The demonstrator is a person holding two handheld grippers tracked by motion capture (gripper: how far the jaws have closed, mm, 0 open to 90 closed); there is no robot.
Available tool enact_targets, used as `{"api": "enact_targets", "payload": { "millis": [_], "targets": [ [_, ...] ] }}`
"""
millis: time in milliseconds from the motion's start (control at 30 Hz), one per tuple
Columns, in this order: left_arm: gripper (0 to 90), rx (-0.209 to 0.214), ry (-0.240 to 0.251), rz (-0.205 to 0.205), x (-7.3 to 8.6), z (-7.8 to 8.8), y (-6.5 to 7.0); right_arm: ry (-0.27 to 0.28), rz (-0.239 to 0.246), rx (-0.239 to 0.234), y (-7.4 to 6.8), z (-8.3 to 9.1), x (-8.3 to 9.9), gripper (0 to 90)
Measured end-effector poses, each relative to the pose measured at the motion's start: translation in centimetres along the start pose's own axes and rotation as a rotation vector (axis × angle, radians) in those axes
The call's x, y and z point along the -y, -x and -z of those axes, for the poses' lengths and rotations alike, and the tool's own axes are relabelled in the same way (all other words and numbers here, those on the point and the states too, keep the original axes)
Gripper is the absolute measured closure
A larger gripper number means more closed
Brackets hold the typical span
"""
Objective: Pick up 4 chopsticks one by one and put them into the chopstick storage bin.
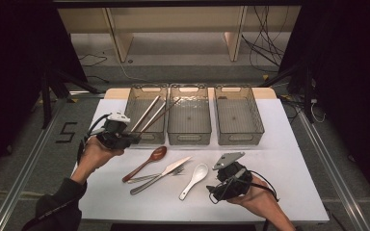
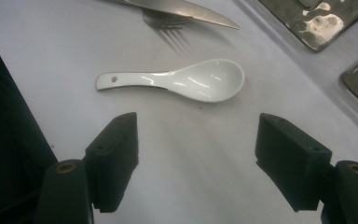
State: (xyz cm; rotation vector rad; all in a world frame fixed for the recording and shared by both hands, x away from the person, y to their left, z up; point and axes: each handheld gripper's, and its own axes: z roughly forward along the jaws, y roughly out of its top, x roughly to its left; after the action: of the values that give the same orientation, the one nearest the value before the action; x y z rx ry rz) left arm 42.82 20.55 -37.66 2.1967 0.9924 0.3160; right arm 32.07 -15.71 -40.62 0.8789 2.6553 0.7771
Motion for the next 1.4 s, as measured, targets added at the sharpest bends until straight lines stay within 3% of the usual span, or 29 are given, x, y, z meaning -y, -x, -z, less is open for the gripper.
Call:
{"api": "enact_targets", "payload": {
  "millis": [367, 900, 1400],
  "targets": [
    [83.3, -0.054, 0.015, 0.094, -1.1, -0.8, -3.2, 0.008, -0.012, 0.0, 0.0, 0.1, 0.2, 29.7],
    [83.2, -0.099, -0.008, 0.148, -3.3, -3.2, -5.2, 0.022, -0.008, 0.003, -0.1, 0.3, 0.2, 28.2],
    [83.1, -0.126, -0.025, 0.202, -3.6, -4.9, -6.4, 0.029, -0.014, 0.004, -0.2, 0.3, 0.1, 28.5]
  ]
}}
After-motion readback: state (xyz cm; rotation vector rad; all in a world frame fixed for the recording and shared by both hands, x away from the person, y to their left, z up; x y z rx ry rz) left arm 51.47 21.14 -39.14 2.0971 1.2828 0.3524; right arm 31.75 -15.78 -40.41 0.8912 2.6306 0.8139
